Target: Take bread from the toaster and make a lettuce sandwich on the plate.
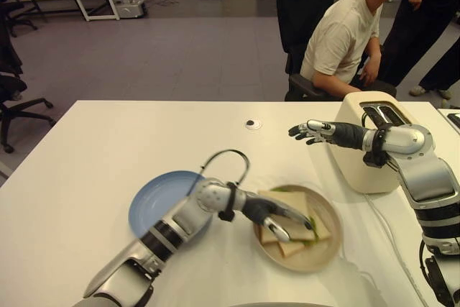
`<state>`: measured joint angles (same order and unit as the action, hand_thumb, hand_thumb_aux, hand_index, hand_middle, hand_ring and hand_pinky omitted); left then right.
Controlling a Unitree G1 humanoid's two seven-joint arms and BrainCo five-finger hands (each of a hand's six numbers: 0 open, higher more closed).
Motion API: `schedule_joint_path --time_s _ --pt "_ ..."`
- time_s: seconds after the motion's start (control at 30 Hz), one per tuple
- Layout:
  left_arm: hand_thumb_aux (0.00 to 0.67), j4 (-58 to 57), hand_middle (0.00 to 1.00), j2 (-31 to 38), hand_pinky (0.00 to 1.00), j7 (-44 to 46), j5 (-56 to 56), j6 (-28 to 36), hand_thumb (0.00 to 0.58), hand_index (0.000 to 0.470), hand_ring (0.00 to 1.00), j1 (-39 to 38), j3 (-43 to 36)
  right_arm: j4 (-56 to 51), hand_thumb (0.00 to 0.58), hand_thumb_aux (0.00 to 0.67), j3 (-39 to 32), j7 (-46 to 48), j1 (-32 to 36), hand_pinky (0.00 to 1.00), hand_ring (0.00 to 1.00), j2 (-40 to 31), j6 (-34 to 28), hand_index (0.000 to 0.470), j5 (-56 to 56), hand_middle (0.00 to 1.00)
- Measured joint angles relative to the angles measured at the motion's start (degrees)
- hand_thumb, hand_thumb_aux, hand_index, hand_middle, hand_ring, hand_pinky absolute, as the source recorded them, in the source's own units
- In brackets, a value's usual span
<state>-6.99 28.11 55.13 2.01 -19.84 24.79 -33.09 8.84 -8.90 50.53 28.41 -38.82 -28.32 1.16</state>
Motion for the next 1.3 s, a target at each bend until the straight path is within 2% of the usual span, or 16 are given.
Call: schedule_joint_path --time_s 0.13,0.17,0.2,0.5,0.67,0.8,0.87,0.93,1.0,1.07,1.3 --pt "0.0 0.61 0.0 -0.56 0.0 -0.36 -2.17 -0.33 0.0 0.0 0.0 -1.82 2.49 2.87 0.0 0.0 0.07 0.53 -2.74 0.0 0.0 -0.04 -2.65 0.0 1.18 0.0" --pt "0.2 0.84 1.0 -1.08 1.0 -0.74 -2.52 -0.45 0.294 0.14 1.0 -2.25 2.81 3.94 0.553 0.525 -0.22 1.08 -3.34 1.0 1.0 -0.13 -3.1 0.369 1.53 1.0" --pt "0.67 1.07 1.0 -1.69 1.0 -0.85 -3.1 -0.36 0.58 0.47 1.0 -2.6 3.26 4.79 0.58 0.67 -0.47 1.49 -3.65 1.0 1.0 -0.13 -3.52 0.47 2.27 1.0" --pt "0.67 11.62 1.0 -4.01 1.0 -0.33 -15.8 7.63 0.58 0.47 1.0 -3.81 11.4 15.95 0.58 0.67 -2.47 10.68 -11.39 1.0 1.0 -5.54 -6.08 0.47 8.47 1.0" --pt "0.67 20.13 1.0 6.43 1.0 9.22 -17.67 18.6 0.58 0.47 1.0 -11.87 7.77 24.53 0.58 0.67 -6.16 16.49 -21.88 1.0 1.0 -12.32 -6.21 0.47 11.42 1.0" --pt "0.67 22.89 1.0 16.43 1.0 16.71 -13.26 26.33 0.58 0.47 1.0 -18.27 2.14 28.42 0.58 0.67 -12.07 18.69 -30.93 1.0 1.0 -15.94 -6.27 0.47 11.79 1.0" --pt "0.67 23.04 1.0 17.63 1.0 17.33 -10.49 27.77 0.58 0.47 1.0 -18.66 0.67 27.95 0.58 0.67 -14.57 18.65 -31.97 1.0 1.0 -16.52 -6.01 0.47 10.94 1.0" --pt "0.67 26.78 1.0 17.85 1.0 12.58 -8.7 29.28 0.58 0.47 1.0 -22.6 1.61 21.23 0.58 0.67 -20.42 22.31 -27.16 1.0 1.0 -15.68 -0.86 0.47 6.16 1.0" --pt "0.67 29.0 1.0 17.49 1.0 7.57 -5.62 28.48 0.58 0.47 1.0 -25.81 2.08 14.48 0.58 0.67 -24.88 24.38 -20.65 1.0 1.0 -13.31 4.24 0.47 1.12 1.0" --pt "0.67 27.8 1.0 15.95 1.0 5.35 -2.8 25.3 0.58 0.47 1.0 -25.65 1.57 10.67 0.58 0.67 -26.15 23.7 -17.35 1.0 1.0 -10.87 6.55 0.47 -1.26 1.0" --pt "0.67 12.06 1.0 7.47 1.0 0.93 2.57 11.78 0.58 0.47 1.0 -15.65 0.89 4.7 0.58 0.67 -23.67 19.1 -15.94 1.0 1.0 -7.38 8.16 0.47 -2.18 1.0"
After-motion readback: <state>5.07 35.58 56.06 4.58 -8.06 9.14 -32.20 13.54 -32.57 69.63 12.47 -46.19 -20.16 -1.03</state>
